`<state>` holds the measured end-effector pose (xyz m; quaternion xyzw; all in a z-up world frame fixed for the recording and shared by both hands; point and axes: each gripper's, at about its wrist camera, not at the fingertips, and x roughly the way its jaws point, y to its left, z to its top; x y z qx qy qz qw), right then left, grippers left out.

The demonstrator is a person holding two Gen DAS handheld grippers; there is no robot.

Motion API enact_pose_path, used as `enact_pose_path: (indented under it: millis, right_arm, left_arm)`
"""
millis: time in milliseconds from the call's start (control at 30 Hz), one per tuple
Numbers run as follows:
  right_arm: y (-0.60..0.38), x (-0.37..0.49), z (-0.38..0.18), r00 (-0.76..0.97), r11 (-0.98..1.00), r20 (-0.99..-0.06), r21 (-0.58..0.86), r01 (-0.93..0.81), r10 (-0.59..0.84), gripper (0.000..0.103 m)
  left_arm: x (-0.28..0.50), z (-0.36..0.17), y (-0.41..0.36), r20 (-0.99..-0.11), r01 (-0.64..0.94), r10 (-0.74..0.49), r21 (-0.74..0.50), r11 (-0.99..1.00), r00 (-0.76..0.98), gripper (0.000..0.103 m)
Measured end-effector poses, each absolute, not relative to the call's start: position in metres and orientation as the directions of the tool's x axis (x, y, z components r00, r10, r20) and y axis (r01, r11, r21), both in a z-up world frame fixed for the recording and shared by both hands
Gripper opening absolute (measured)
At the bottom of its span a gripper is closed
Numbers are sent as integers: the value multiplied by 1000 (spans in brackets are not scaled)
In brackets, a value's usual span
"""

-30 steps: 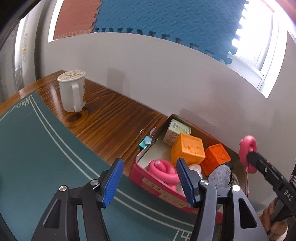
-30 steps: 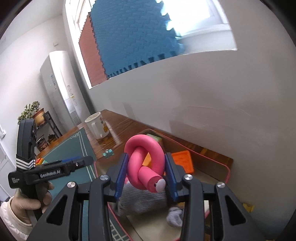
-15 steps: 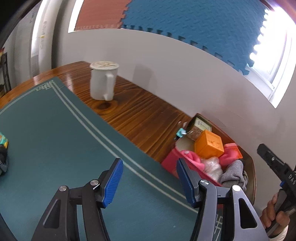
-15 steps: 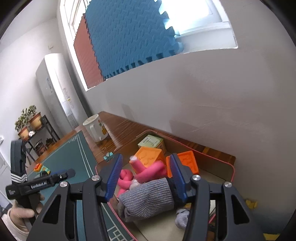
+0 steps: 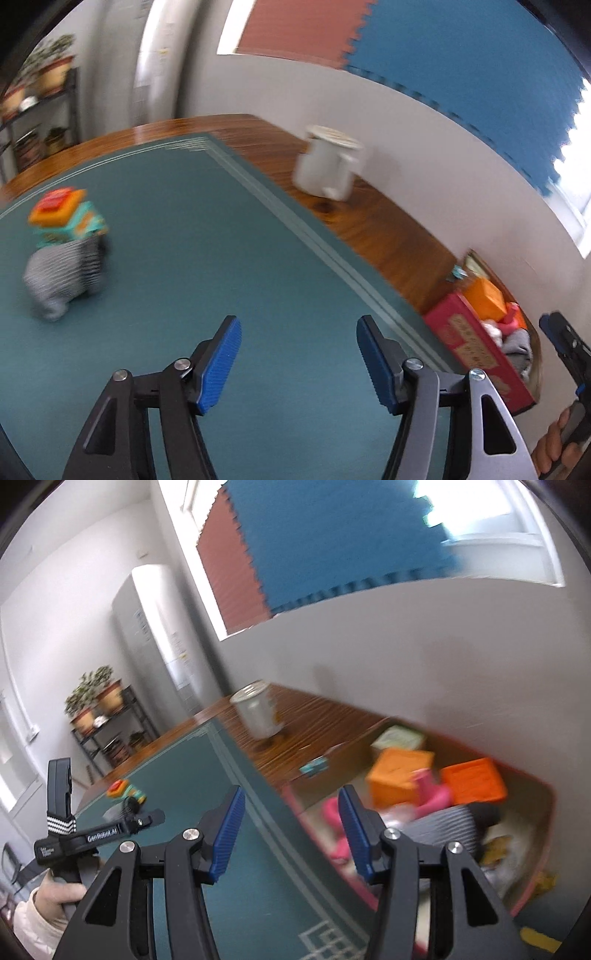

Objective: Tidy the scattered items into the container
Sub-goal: 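Move both tools back over the table toward the remaining grey glove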

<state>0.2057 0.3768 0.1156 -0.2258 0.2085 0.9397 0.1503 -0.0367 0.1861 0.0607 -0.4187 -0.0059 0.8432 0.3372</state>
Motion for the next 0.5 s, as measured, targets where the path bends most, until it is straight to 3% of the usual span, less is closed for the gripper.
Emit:
enact_pose_path:
  millis: [233, 500]
  right_arm:
    - [337, 165, 103, -845, -901, -528, 324, -289, 81, 57]
    - [303, 136, 89, -820, -921, -572, 303, -243, 28, 65]
  left_arm:
    - [-69, 56, 105, -704, -426, 502, -303, -852, -502, 66]
    - [-108, 46, 30, -712, -273, 402, -297, -915, -575, 66]
